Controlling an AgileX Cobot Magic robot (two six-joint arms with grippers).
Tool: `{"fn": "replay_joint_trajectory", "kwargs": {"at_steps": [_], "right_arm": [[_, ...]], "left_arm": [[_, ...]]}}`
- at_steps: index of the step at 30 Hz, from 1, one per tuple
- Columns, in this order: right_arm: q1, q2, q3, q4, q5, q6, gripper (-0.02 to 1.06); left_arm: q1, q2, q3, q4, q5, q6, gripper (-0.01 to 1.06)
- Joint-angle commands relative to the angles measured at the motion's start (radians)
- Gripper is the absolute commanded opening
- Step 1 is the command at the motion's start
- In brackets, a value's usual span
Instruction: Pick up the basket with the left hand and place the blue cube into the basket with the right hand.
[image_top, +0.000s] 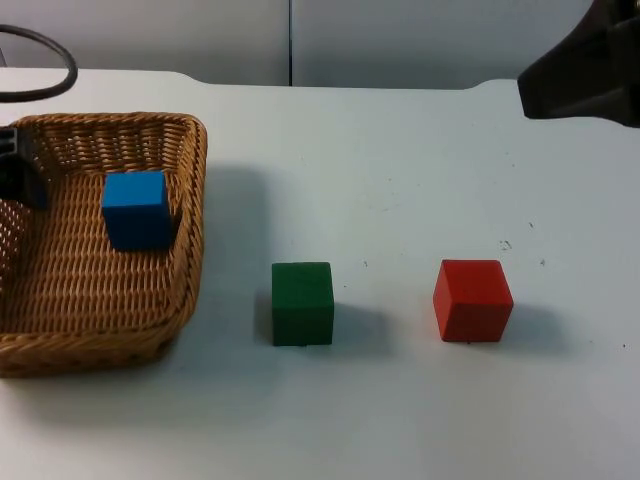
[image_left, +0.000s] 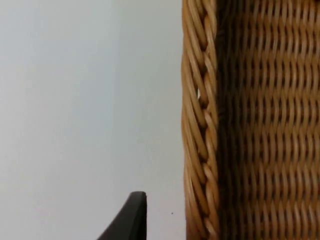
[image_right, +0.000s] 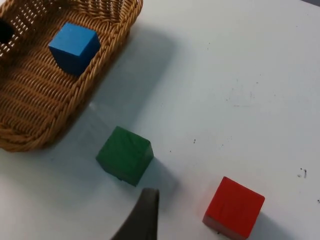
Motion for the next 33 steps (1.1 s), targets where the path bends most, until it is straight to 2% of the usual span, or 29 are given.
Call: {"fn": "replay_joint_trajectory", "kwargs": {"at_steps": [1, 6, 13, 16, 17, 22, 23, 24, 28, 33], "right_arm": [[0.002, -0.006, 0.003, -0.003, 0.000, 0.003, 0.91], [0.002, -0.006, 0.003, -0.003, -0.001, 0.001, 0.91], [0.002, -0.071, 0.003, -0.010, -0.009, 0.001, 0.91], [0.002, -0.134, 0.003, -0.010, -0.014, -0.017, 0.91], [0.002, -0.134, 0.003, -0.010, -0.014, -0.017, 0.91], [0.002, -0.245, 0.005, -0.008, 0.007, -0.080, 0.91], [0.002, -0.245, 0.005, -0.008, 0.007, -0.080, 0.91], [0.002, -0.267, 0.012, -0.008, 0.008, -0.082, 0.91], [0.002, -0.362, 0.109, -0.006, -0.014, -0.082, 0.91], [0.002, -0.449, 0.217, -0.001, -0.014, -0.082, 0.91]], "left_arm": [[0.004, -0.046, -0.007, 0.012, -0.001, -0.003, 1.05], [0.021, -0.234, -0.007, 0.012, 0.000, -0.003, 1.05], [0.030, -0.598, -0.007, 0.022, 0.072, -0.003, 1.05], [0.030, -0.778, -0.007, 0.072, 0.157, -0.003, 1.05], [0.030, -0.778, -0.007, 0.072, 0.157, -0.003, 1.05], [0.030, -1.030, -0.007, 0.149, 0.349, -0.003, 1.05], [0.030, -1.030, -0.007, 0.149, 0.349, -0.003, 1.05], [0.030, -1.077, -0.007, 0.155, 0.386, -0.003, 1.05], [0.030, -1.233, -0.007, 0.198, 0.546, -0.071, 1.05], [0.030, -1.348, -0.005, 0.280, 0.625, -0.160, 1.05]]}}
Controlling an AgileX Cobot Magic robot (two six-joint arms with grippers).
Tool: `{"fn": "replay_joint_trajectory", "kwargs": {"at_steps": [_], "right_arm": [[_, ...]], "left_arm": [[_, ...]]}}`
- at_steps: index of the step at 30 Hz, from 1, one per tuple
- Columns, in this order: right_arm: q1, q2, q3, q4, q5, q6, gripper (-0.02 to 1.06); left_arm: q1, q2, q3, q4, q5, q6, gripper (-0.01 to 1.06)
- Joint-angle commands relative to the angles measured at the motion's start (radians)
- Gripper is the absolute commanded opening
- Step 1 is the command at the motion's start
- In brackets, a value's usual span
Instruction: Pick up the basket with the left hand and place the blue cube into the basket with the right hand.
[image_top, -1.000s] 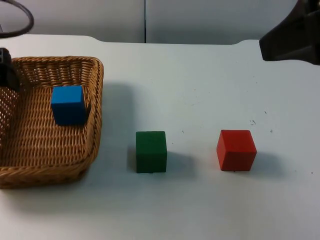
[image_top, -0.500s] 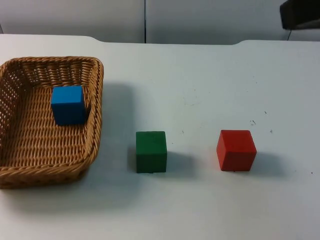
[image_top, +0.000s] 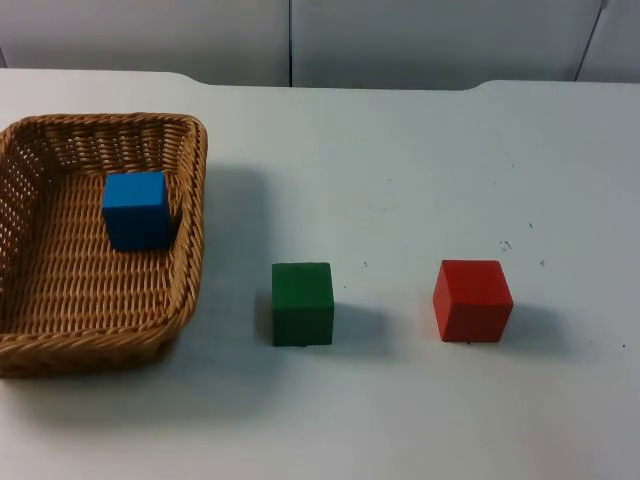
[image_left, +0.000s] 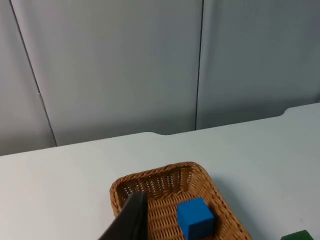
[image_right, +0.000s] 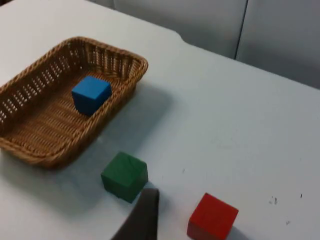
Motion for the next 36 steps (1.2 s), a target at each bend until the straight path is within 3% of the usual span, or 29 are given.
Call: {"fn": "replay_joint_trajectory", "kwargs": {"at_steps": [1, 4, 12, 16, 20, 32, 36], "right_arm": [[0.002, -0.057, 0.054, 0.001, -0.001, -0.007, 0.91], [0.002, -0.149, 0.103, 0.029, 0.033, -0.007, 0.91], [0.002, -0.306, 0.119, 0.038, 0.146, -0.007, 0.91], [0.002, -0.373, 0.119, 0.047, 0.225, -0.007, 0.91], [0.002, -0.477, 0.119, 0.062, 0.362, -0.030, 0.91], [0.002, -0.683, 0.105, 0.138, 0.469, -0.059, 0.91], [0.002, -0.736, 0.095, 0.157, 0.618, -0.059, 0.91]], "left_arm": [[0.005, -0.060, 0.000, 0.056, 0.053, -0.075, 1.05], [0.005, -0.146, 0.002, 0.167, 0.152, -0.191, 1.05], [0.005, -0.350, 0.143, 0.322, 0.184, -0.382, 1.05], [0.005, -0.392, 0.231, 0.334, 0.182, -0.394, 1.05], [0.005, -0.392, 0.292, 0.332, 0.202, -0.427, 1.05], [0.005, -0.392, 0.298, 0.334, 0.216, -0.432, 1.05], [0.005, -0.392, 0.298, 0.330, 0.218, -0.429, 1.05]]}}
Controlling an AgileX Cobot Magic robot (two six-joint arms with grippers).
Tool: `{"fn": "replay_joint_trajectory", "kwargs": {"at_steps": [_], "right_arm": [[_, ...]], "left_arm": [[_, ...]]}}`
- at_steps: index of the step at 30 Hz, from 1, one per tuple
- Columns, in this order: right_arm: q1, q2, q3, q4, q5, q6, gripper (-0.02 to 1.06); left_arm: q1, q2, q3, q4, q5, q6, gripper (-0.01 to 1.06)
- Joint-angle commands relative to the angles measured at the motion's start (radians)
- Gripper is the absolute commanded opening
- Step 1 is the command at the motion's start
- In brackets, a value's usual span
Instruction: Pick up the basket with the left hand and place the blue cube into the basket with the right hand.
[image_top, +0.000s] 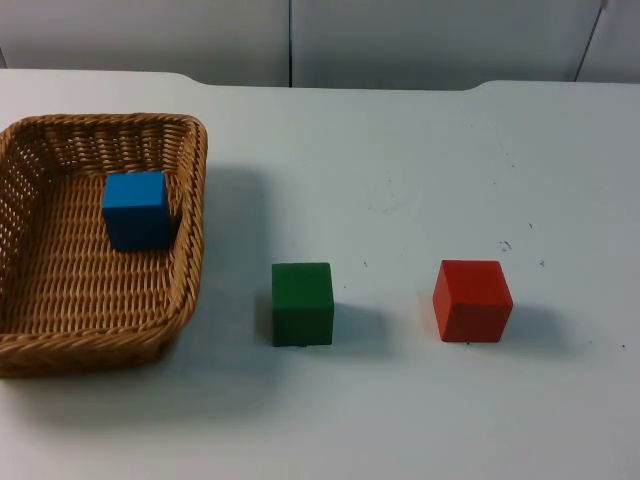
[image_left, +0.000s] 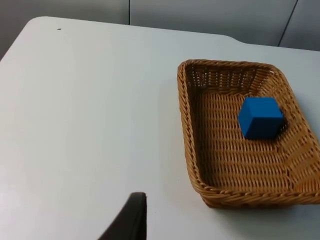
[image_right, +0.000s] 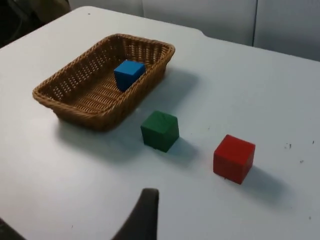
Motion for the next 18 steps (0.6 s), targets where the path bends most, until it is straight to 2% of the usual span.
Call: {"fn": "replay_joint_trajectory", "kwargs": {"at_steps": [1, 3, 18], "right_arm": [[0.001, -0.014, -0.008, 0.007, 0.076, -0.008, 0.91], [0.001, -0.014, -0.008, 0.005, 0.120, -0.008, 0.91], [0.001, -0.014, -0.008, -0.015, 0.113, -0.008, 0.91]], "left_arm": [[0.005, -0.004, 0.001, -0.007, 0.000, -0.004, 1.05], [0.005, -0.004, 0.001, -0.011, 0.000, -0.001, 1.05], [0.005, -0.004, 0.004, -0.066, 0.006, 0.078, 1.05]]}}
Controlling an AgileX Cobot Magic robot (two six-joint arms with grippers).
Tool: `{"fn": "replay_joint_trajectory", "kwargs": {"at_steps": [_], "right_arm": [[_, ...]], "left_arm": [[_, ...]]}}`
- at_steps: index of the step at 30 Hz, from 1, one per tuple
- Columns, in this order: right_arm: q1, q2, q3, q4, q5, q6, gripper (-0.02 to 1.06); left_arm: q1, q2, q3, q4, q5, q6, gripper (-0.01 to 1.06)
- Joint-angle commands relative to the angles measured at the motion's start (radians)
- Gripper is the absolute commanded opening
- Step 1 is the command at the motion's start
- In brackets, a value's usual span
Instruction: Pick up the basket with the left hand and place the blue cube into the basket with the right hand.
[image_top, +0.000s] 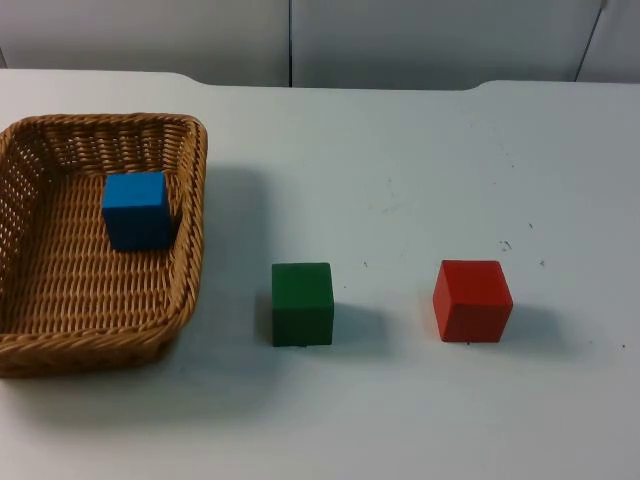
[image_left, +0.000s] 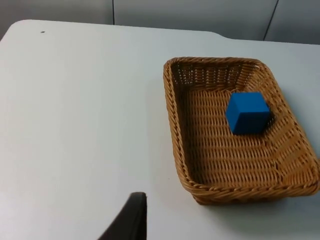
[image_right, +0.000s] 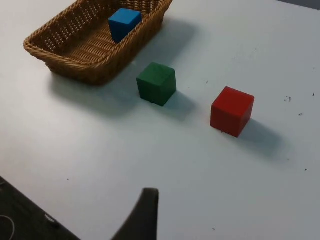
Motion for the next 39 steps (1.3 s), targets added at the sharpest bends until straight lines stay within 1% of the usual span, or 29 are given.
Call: {"fn": "replay_joint_trajectory", "kwargs": {"at_steps": [1, 4, 13, 16, 18, 20, 34, 36, 37, 39], "right_arm": [[0.001, -0.004, -0.008, -0.007, -0.001, -0.007, 0.91], [0.001, -0.004, -0.008, -0.020, -0.003, -0.007, 0.91], [0.001, -0.004, -0.008, -0.020, -0.003, -0.013, 0.91], [0.001, -0.004, -0.008, -0.020, -0.008, -0.052, 0.91], [0.001, -0.004, -0.002, -0.024, -0.015, -0.053, 0.91], [0.001, -0.004, 0.019, -0.036, -0.048, -0.051, 0.91], [0.001, -0.004, 0.019, -0.040, -0.050, -0.048, 0.91], [0.001, -0.004, 0.019, -0.046, -0.050, -0.037, 0.95], [0.001, -0.004, 0.019, -0.046, -0.050, -0.037, 0.95], [0.001, -0.004, 0.019, -0.066, -0.050, -0.013, 1.03]], "left_arm": [[0.005, -0.004, 0.003, -0.018, 0.006, 0.013, 1.05], [0.005, -0.004, 0.007, -0.018, 0.008, 0.013, 1.05], [0.005, -0.004, 0.013, -0.016, 0.016, 0.013, 1.05], [0.005, -0.004, 0.013, -0.016, 0.016, 0.013, 1.05], [0.005, -0.004, 0.013, -0.016, 0.016, 0.013, 1.05], [0.005, -0.004, 0.013, -0.016, 0.016, 0.013, 1.05], [0.005, -0.004, 0.013, -0.016, 0.016, 0.013, 1.05], [0.005, -0.004, 0.013, -0.016, 0.016, 0.013, 1.05], [0.005, -0.004, 0.013, -0.016, 0.016, 0.013, 1.05], [0.005, -0.004, 0.013, -0.016, 0.016, 0.013, 1.05]]}}
